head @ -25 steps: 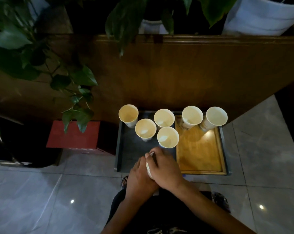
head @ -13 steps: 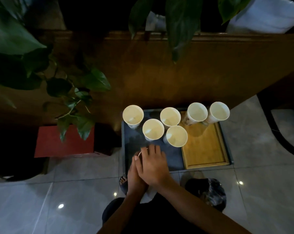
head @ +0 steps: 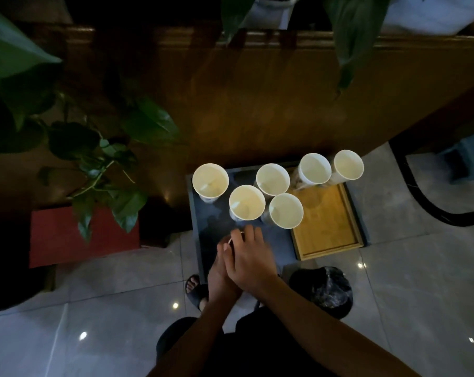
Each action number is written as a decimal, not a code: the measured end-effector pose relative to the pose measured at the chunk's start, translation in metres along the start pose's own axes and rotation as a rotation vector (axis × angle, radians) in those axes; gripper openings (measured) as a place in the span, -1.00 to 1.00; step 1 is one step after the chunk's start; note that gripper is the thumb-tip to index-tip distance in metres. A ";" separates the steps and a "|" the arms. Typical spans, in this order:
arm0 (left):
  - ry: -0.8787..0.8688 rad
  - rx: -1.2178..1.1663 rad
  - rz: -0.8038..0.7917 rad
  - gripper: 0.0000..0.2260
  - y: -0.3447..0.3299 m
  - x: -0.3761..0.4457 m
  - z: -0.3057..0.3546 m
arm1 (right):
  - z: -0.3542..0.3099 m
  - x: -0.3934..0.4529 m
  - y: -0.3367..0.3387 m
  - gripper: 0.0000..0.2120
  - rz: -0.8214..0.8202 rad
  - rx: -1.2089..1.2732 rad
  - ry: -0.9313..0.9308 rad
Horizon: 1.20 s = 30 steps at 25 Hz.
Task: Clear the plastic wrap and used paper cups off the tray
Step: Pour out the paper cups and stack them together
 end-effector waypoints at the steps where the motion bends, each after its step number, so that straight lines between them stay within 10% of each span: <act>1: -0.005 0.066 0.023 -0.34 0.001 0.002 -0.001 | 0.000 0.000 0.001 -0.68 -0.001 -0.004 -0.006; 10: -0.121 0.117 -0.031 -0.57 0.003 -0.004 0.018 | -0.005 0.000 0.010 -0.63 -0.052 0.021 -0.002; 14: 0.113 0.096 0.010 -0.65 0.011 0.002 0.006 | -0.003 0.002 0.005 -0.54 -0.180 0.032 -0.008; 26: 0.191 -0.340 0.099 -0.26 0.031 -0.007 0.005 | 0.052 0.020 0.091 -0.66 -0.080 0.070 0.235; 30: 0.144 -0.341 0.101 -0.23 0.031 -0.008 0.006 | 0.107 0.040 0.090 -0.30 -0.080 -0.004 0.093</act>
Point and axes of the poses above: each hand's wrist, its own x-axis towards the middle knuckle, its own y-axis out of the back of the hand, z = x × y, the point moved 10 cm from there along x, towards the middle knuckle
